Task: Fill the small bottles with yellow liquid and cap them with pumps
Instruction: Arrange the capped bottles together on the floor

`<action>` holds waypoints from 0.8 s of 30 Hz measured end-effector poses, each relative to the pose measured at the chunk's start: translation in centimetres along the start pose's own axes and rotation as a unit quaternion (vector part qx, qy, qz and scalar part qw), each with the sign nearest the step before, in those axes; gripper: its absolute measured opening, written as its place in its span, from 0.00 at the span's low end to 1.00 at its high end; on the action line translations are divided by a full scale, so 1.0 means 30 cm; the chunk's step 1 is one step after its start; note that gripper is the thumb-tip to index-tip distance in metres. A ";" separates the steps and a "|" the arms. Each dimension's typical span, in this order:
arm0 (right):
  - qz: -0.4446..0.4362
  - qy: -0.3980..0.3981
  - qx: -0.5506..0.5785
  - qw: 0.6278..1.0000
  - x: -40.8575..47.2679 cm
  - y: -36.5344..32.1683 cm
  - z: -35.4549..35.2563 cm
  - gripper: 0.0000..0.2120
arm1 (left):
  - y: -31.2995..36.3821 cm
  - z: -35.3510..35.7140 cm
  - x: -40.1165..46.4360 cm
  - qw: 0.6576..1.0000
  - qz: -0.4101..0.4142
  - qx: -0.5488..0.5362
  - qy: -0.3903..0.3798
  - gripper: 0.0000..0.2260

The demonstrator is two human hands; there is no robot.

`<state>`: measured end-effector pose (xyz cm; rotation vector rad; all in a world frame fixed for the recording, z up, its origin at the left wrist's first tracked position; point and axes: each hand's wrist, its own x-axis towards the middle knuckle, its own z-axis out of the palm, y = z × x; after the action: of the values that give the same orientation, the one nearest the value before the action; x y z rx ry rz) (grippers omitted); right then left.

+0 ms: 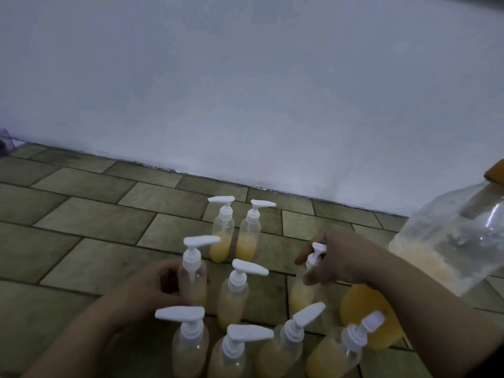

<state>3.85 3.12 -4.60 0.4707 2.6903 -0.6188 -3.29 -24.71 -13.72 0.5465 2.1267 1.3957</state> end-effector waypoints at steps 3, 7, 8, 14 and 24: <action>-0.025 0.016 -0.030 0.999 0.016 -0.031 -0.013 0.13 | -0.016 -0.025 0.031 0.997 -0.010 -0.032 0.076 0.16; -0.027 0.082 0.031 0.996 0.079 -0.070 -0.043 0.11 | 0.006 -0.037 0.089 0.981 0.031 -0.039 0.186 0.16; -0.026 0.098 0.053 0.993 0.101 -0.077 -0.049 0.10 | 0.006 -0.042 0.109 0.978 0.033 -0.043 0.202 0.15; -0.004 0.080 0.058 0.995 0.204 -0.100 -0.035 0.13 | -0.009 -0.028 0.203 0.975 0.016 -0.017 0.219 0.18; 0.013 0.119 0.036 0.992 0.085 -0.094 -0.110 0.27 | -0.045 -0.042 0.204 0.973 0.017 -0.021 0.228 0.30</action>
<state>-0.32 2.90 -1.81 0.6343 2.8864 -0.6924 -8.89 -22.47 -15.86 0.2594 2.4388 1.7107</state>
